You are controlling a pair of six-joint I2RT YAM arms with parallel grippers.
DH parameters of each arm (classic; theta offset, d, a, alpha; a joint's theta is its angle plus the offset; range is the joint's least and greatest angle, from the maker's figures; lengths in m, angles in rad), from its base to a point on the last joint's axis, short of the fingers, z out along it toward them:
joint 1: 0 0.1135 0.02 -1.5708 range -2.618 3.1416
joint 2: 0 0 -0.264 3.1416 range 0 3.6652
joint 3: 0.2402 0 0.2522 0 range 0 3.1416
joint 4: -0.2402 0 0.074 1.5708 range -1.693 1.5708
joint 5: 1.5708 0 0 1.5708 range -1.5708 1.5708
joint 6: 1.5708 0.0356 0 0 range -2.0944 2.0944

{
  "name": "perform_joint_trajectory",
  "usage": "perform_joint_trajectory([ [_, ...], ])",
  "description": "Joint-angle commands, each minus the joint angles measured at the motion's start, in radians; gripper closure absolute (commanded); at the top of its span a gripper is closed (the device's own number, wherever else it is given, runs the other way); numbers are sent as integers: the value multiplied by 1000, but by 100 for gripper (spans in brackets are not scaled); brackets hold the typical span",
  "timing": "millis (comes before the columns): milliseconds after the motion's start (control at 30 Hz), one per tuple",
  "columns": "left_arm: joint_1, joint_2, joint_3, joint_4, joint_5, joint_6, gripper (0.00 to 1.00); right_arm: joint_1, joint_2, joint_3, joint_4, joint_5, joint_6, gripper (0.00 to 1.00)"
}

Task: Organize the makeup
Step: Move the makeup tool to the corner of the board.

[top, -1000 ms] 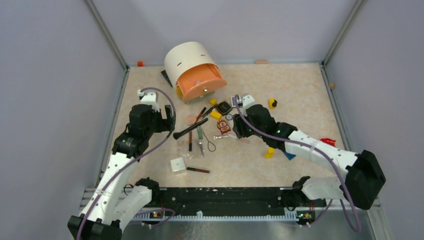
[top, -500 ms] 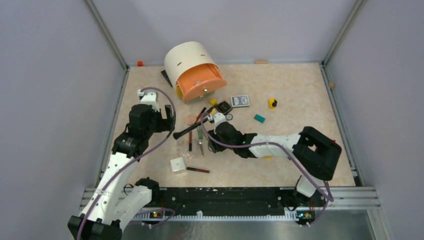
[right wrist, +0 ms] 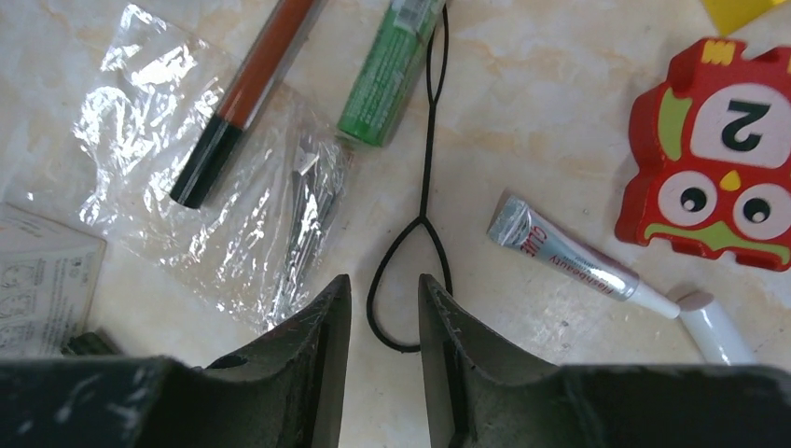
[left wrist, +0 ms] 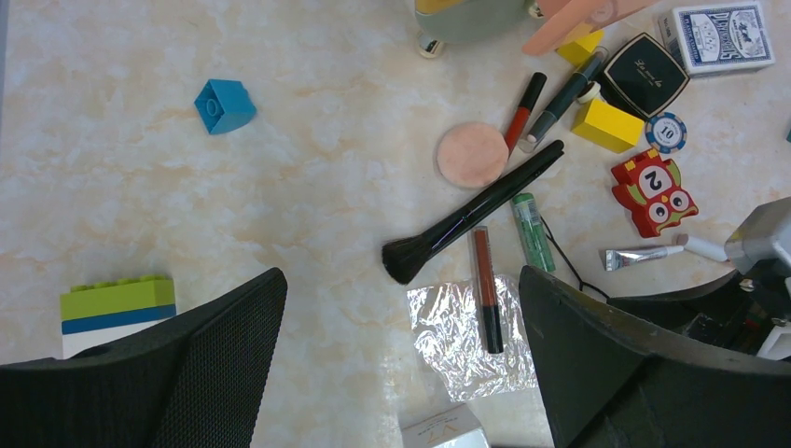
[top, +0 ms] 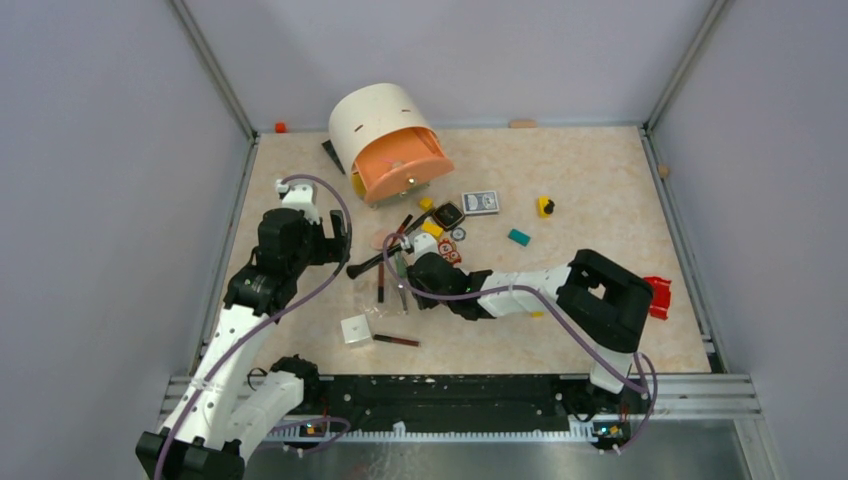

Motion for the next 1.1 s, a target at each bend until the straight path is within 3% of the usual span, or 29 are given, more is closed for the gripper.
perform_joint_trajectory([
  [0,5,5,-8,56,15,8,1,15,21,16,-31,-26,48,68],
  [333,5,17,-7,57,28,9,1,69,-64,-90,-276,25,182,71],
  [700,5,18,-8,59,39,10,1,153,-415,-302,-547,-41,428,71],
  [867,5,11,-8,57,31,10,1,155,-518,-229,-576,1,336,67],
  [1067,5,-1,-7,54,17,10,1,91,-431,-117,-637,-53,183,63],
])
